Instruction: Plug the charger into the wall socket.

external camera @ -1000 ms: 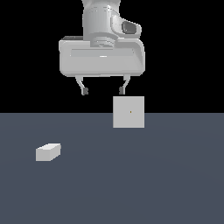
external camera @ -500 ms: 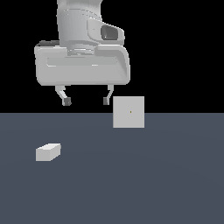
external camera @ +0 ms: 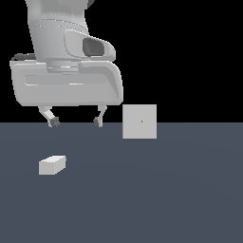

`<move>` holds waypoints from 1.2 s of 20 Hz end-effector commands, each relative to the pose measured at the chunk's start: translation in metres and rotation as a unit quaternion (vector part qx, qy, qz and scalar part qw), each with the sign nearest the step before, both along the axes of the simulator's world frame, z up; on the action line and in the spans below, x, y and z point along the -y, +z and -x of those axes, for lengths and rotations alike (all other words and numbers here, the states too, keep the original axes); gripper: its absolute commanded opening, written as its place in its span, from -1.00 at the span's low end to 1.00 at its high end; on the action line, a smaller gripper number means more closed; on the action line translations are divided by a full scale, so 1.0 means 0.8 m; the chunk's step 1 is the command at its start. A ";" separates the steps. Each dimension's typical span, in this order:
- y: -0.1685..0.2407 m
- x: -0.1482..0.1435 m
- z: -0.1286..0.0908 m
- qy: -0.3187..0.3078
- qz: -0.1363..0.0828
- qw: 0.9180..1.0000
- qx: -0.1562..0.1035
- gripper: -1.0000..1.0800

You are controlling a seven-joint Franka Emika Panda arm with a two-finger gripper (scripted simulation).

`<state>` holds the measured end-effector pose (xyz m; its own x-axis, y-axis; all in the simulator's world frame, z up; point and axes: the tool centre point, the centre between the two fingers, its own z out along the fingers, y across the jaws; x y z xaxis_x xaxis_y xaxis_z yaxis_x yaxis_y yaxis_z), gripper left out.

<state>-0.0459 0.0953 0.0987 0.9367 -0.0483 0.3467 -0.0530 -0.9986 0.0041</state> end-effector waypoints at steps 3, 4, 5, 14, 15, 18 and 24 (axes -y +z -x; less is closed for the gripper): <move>-0.012 -0.016 0.003 -0.006 0.001 1.000 0.020 0.92; -0.015 -0.020 0.004 -0.007 0.001 1.000 0.025 0.92; -0.018 -0.023 0.004 -0.008 0.001 1.000 0.029 0.92; -0.036 -0.045 0.006 -0.017 0.003 0.998 0.057 0.92; -0.038 -0.047 0.006 -0.017 0.003 0.998 0.059 0.92; -0.042 -0.051 0.007 -0.019 0.003 0.998 0.064 0.92; -0.045 -0.054 0.007 -0.020 0.003 0.998 0.066 0.92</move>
